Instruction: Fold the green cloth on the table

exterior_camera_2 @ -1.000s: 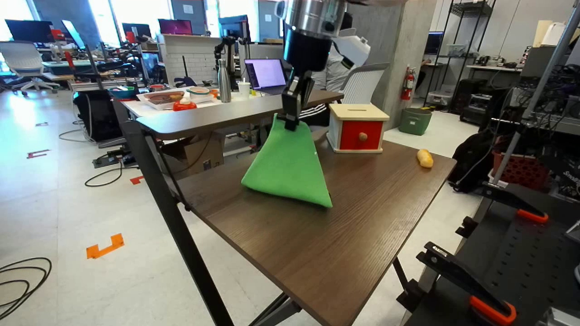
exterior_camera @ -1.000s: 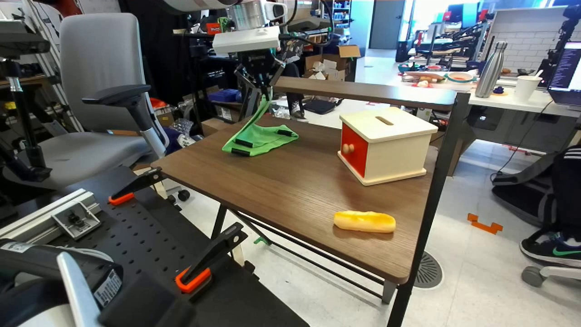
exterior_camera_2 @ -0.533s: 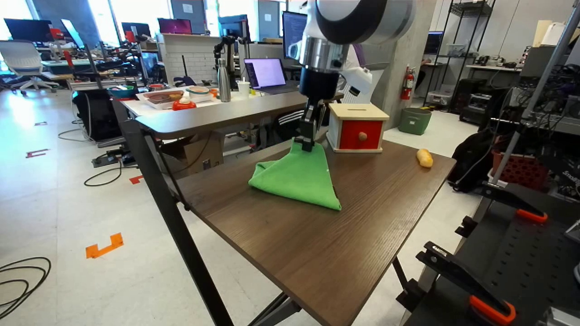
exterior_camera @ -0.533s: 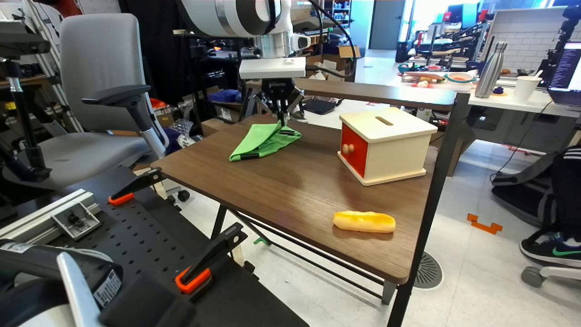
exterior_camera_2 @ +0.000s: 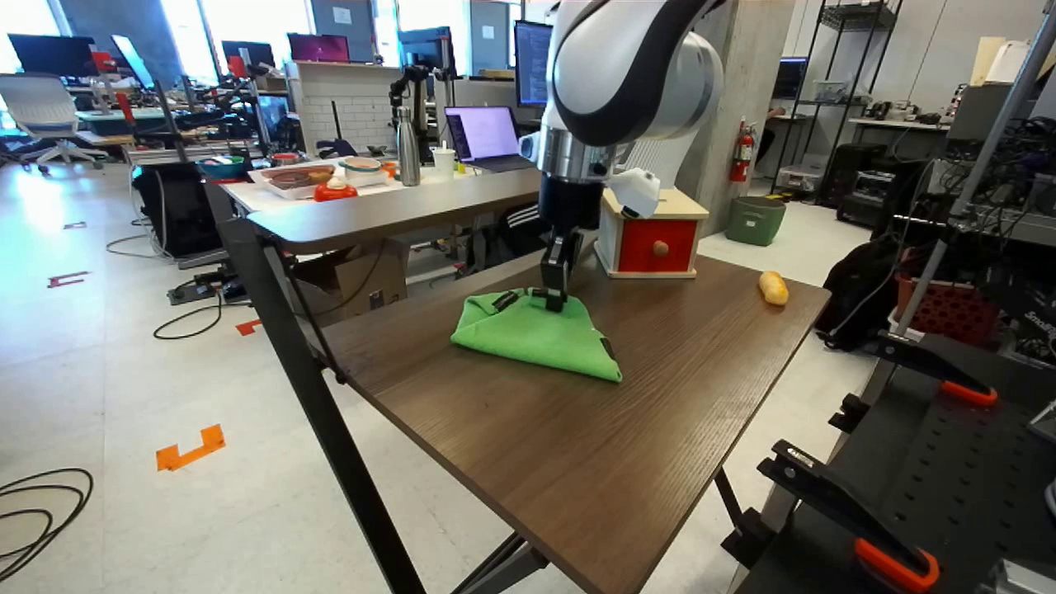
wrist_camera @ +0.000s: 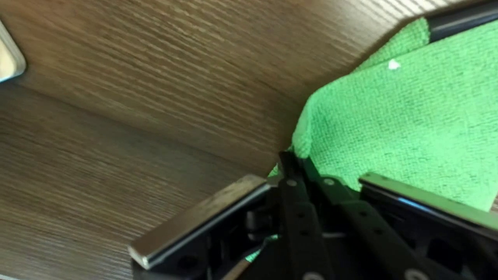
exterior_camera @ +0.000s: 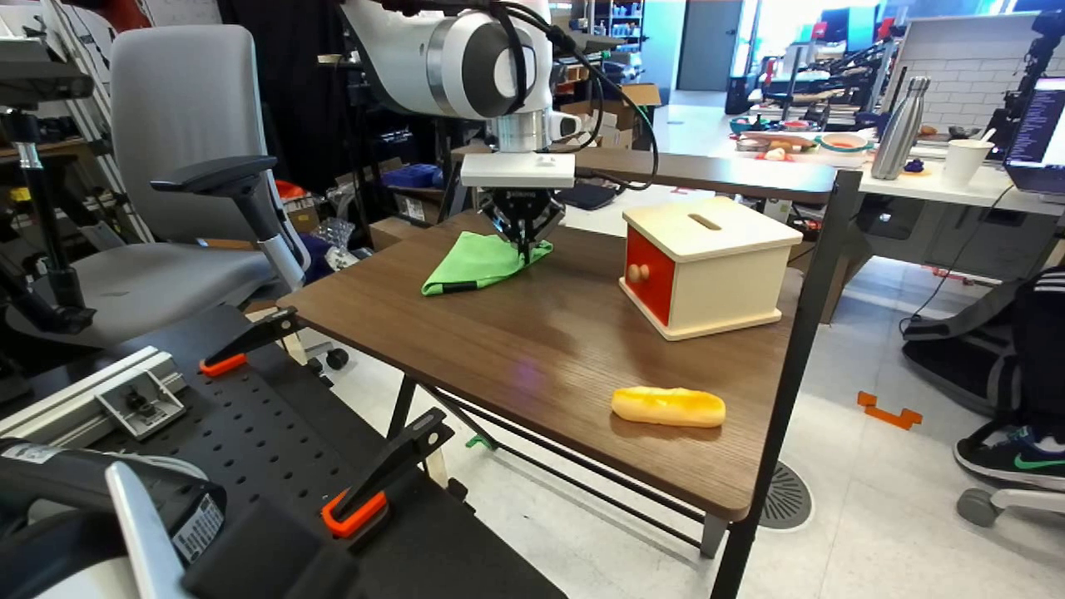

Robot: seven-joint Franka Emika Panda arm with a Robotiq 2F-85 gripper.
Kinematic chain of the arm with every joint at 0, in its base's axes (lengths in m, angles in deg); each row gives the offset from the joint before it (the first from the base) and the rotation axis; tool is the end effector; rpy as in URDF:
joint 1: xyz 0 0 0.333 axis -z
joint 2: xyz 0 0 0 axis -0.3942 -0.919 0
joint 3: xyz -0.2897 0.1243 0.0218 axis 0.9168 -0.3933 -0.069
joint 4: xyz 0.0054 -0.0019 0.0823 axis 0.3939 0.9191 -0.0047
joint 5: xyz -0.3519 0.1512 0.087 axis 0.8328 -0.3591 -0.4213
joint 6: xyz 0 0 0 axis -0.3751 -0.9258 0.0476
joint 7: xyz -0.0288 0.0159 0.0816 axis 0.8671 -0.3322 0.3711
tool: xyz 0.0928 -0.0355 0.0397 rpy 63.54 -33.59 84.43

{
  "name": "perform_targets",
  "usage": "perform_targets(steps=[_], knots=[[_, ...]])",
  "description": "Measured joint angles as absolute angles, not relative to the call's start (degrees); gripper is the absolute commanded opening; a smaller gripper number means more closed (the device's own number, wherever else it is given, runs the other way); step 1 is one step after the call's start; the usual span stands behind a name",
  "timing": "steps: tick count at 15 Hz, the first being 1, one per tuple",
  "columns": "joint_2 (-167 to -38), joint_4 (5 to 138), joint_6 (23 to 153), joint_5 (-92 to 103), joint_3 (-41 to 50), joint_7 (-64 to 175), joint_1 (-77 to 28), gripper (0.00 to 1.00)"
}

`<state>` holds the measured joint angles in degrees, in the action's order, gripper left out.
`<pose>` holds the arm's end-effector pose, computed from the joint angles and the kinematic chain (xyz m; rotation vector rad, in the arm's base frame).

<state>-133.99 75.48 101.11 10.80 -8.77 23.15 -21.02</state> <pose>0.6726 0.0729 0.1236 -2.9500 -1.0071 -0.1243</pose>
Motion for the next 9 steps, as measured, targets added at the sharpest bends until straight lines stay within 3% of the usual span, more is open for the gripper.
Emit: perform_targets(steps=[2,9], knots=[[-134.98,73.91,100.71,10.80,-8.74,23.15,-20.62,0.36],[-133.84,73.17,101.04,10.83,-9.00,23.15,-20.34,0.87]])
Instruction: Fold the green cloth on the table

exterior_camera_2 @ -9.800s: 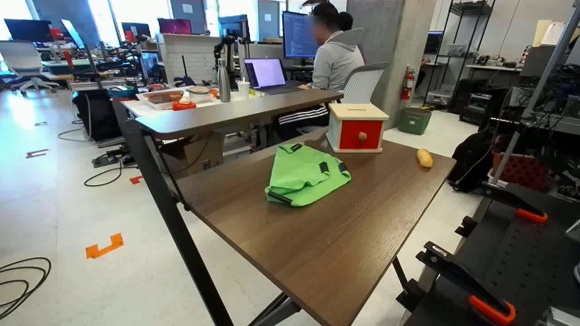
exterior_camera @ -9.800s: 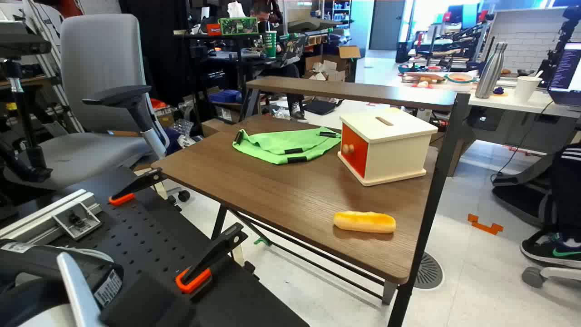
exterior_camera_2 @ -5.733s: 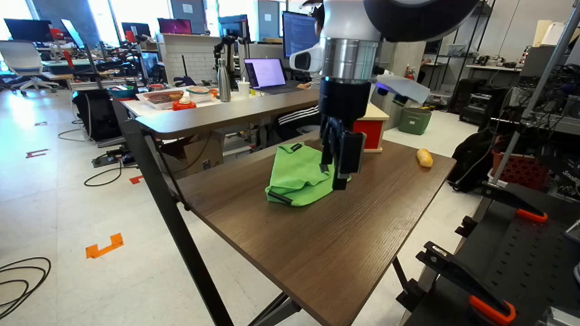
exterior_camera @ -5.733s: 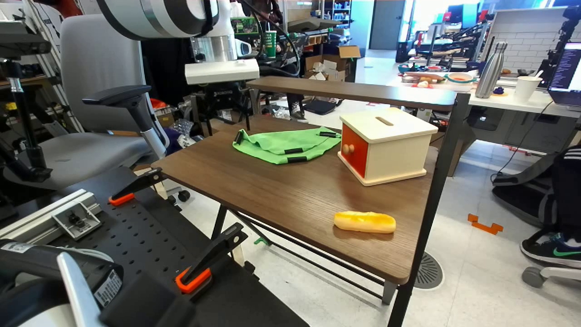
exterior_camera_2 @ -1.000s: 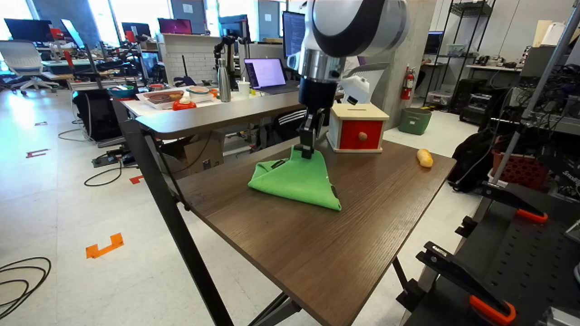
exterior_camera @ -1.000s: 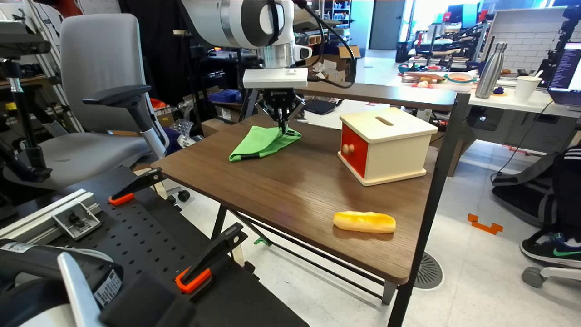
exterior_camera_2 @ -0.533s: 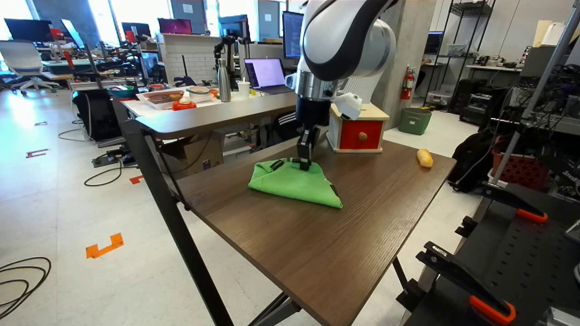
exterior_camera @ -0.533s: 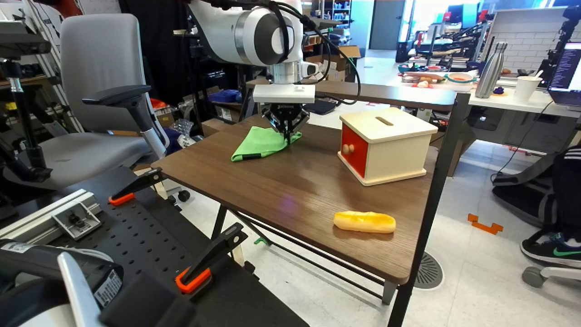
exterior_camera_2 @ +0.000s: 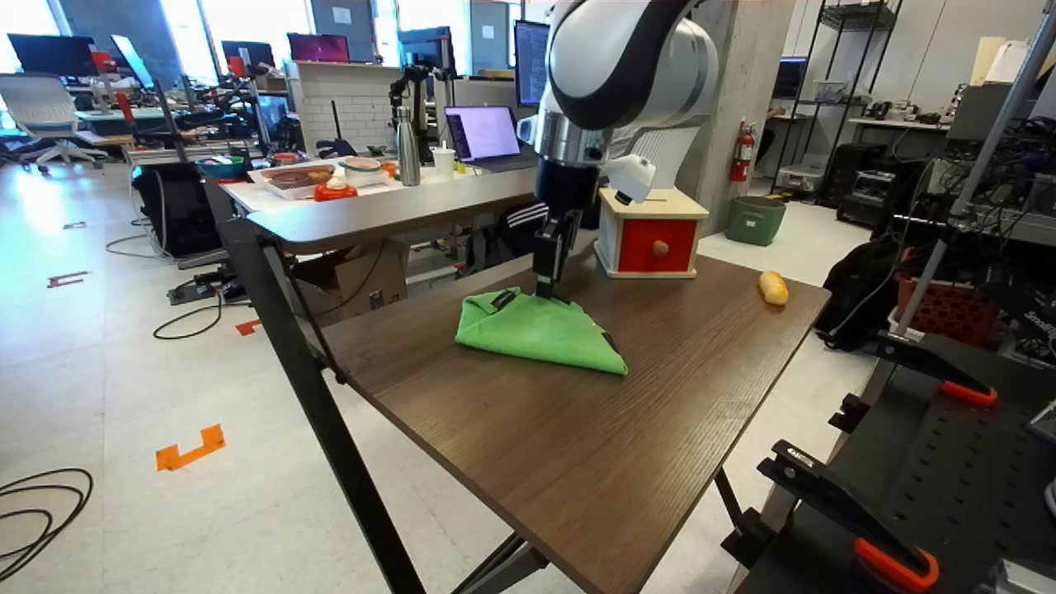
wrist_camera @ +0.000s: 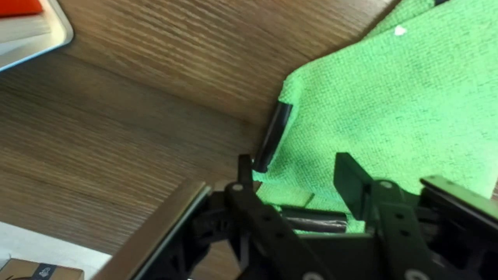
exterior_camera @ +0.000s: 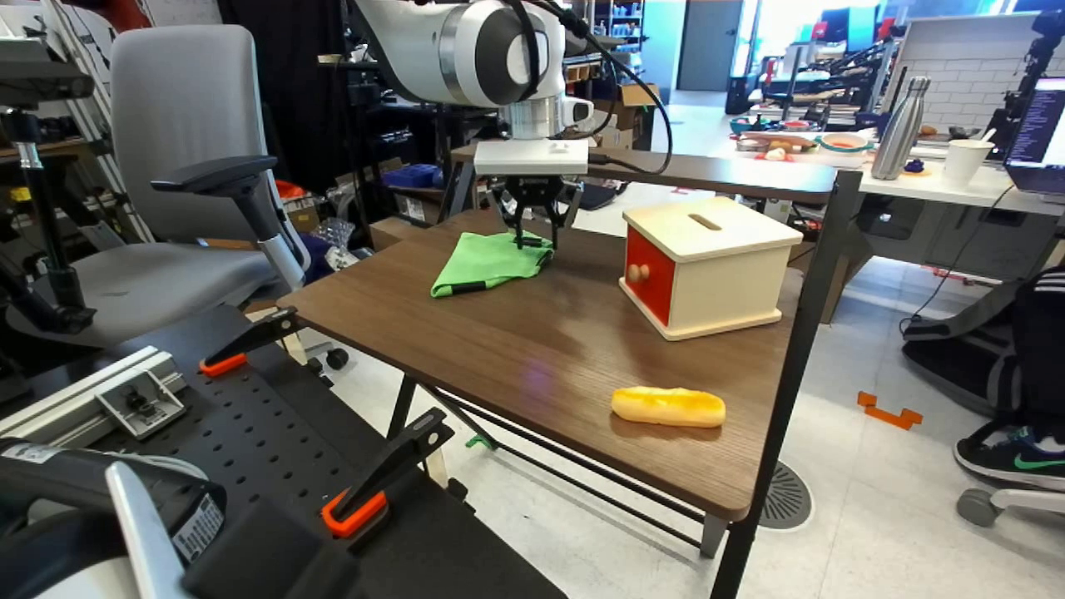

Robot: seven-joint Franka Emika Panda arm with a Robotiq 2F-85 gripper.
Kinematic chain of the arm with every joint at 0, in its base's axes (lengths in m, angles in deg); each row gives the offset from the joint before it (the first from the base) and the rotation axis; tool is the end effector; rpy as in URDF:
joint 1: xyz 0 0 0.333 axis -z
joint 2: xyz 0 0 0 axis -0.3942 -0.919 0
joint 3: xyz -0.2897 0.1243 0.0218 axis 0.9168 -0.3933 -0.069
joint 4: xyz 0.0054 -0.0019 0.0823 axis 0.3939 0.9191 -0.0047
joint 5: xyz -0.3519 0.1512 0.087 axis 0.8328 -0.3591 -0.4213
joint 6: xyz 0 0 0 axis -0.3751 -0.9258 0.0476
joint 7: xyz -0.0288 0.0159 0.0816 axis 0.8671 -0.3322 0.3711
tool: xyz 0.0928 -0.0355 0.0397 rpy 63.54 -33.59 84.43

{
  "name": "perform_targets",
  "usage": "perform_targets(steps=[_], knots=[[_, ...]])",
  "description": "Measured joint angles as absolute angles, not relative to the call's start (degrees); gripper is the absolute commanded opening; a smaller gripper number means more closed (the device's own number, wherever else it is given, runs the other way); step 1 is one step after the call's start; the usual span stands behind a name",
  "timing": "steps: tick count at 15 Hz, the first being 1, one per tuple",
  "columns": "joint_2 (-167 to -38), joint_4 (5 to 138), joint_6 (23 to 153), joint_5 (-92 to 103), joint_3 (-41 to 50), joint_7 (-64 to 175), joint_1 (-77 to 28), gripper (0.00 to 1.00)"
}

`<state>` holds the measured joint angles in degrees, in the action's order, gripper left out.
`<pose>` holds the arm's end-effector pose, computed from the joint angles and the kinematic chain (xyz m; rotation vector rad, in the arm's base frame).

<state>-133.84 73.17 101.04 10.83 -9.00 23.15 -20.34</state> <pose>0.6881 0.0663 0.1413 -2.9622 -0.9903 -0.1888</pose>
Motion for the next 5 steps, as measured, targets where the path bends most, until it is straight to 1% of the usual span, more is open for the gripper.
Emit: perform_targets(steps=[1,2,4,5], knots=[[-132.63,74.26,101.68,10.83,-9.26,23.15,-20.40,0.95],[-131.01,75.88,102.70,10.86,-9.59,23.15,-20.47,0.99],[-126.61,80.77,106.36,11.22,-10.24,23.15,-20.75,1.00],[-123.96,83.82,108.09,11.48,-10.66,23.07,-20.87,0.98]])
